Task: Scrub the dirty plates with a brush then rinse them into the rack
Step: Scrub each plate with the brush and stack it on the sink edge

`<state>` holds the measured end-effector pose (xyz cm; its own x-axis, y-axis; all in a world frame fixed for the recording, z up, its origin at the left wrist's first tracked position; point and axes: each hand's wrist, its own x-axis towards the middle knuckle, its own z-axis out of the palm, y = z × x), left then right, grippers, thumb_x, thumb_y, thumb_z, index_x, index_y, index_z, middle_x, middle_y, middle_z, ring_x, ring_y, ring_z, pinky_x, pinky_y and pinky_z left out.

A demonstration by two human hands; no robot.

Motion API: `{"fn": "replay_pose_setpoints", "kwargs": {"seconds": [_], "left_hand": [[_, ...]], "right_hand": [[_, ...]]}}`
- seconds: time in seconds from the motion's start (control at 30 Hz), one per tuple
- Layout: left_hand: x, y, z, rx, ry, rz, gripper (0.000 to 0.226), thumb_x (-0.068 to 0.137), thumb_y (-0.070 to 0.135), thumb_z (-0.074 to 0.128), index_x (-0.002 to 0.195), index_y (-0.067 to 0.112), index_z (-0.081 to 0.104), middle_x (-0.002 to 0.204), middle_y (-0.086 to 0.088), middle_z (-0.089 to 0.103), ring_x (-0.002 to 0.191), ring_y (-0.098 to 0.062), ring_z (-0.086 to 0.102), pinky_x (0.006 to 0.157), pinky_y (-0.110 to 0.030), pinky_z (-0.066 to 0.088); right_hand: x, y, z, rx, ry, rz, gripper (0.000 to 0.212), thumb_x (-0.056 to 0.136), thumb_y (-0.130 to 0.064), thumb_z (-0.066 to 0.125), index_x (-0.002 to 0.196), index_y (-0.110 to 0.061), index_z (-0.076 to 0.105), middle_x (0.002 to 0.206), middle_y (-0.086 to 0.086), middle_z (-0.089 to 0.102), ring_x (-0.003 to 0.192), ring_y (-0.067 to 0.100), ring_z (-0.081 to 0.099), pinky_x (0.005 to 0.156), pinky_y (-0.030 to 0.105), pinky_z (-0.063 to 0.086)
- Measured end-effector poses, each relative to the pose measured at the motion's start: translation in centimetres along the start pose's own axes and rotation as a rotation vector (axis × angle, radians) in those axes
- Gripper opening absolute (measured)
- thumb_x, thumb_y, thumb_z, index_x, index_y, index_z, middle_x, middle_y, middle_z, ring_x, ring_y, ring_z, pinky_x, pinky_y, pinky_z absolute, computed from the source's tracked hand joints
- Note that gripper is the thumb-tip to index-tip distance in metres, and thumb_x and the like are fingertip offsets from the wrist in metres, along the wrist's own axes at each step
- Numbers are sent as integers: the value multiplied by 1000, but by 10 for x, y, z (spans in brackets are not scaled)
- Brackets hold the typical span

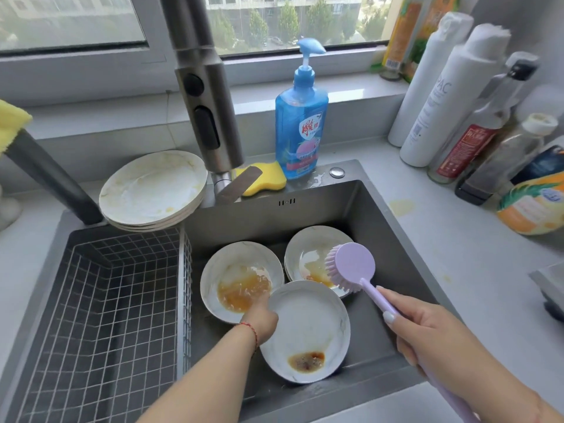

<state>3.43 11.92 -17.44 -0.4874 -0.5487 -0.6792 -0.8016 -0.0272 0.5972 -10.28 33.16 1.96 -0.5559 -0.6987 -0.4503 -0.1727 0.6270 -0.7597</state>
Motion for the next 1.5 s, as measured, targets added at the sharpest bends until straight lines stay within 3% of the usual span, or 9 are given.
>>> {"fn": "replay_pose_setpoints", "kwargs": {"seconds": [0.07,0.13,0.37,0.5,0.6,0.77,1.13,1.33,1.5], "left_hand": [[3,1,2,18,34,10,16,94,8,42,98,18,53,88,-2,57,81,-19,55,71,-28,44],[5,5,8,31,22,40,19,101,17,40,87,16,52,85,-3,54,77,-19,49,68,-27,38],[9,-15,32,-78,-59,102,36,107,35,31,120,13,57,119,-8,61,116,-26,56,102,-40,43],[-9,-3,28,-254,-74,116,31,107,33,33,118,13,54,120,-16,61,101,-20,57,92,-40,48],[-22,4,22,-415,-114,66,25,107,37,33,116,27,54,116,-5,66,100,-20,64,80,-36,54],[-41,3,0,-643,-131,-31,36,102,55,36,129,40,53,117,6,72,109,-23,68,92,-53,55],[-96,7,-31,-930,-66,146,53,91,63,37,128,32,58,121,-3,71,114,-32,66,103,-66,41],[-108,3,-34,-956,-49,193,54,96,60,31,133,29,55,123,-2,70,112,-25,68,104,-56,46],[-110,3,-35,-1005,-10,192,67,88,66,39,135,20,56,126,-9,68,115,-30,66,102,-54,49]], "right_hand": [[-1,5,-3,9,11,17,44,97,-19,46,121,-55,52,47,-6,43,45,7,40,50,18,31],[-1,9,-6,19,26,35,43,98,-18,46,125,-50,52,47,-6,43,44,7,40,47,15,32],[1,15,-9,10,32,38,42,98,-20,46,126,-50,51,45,-7,44,44,5,40,46,12,32],[-1,17,-9,14,18,37,42,98,-20,46,129,-48,50,44,-8,42,42,5,38,46,14,32],[-1,19,-9,12,10,29,42,98,-21,45,127,-52,50,45,-8,42,44,6,39,50,18,32],[1,15,-2,0,-22,-1,44,98,-21,45,115,-60,52,50,-7,45,48,8,41,54,19,34],[18,2,43,-84,-143,19,45,99,-24,41,134,-51,44,43,-12,45,44,5,41,46,13,35],[35,-22,69,-197,-106,-31,44,100,-29,36,138,-49,40,61,-14,47,57,6,48,53,16,38],[25,-34,101,-209,-274,-76,43,98,-27,37,136,-45,47,67,-15,49,51,5,42,47,14,34]]}}
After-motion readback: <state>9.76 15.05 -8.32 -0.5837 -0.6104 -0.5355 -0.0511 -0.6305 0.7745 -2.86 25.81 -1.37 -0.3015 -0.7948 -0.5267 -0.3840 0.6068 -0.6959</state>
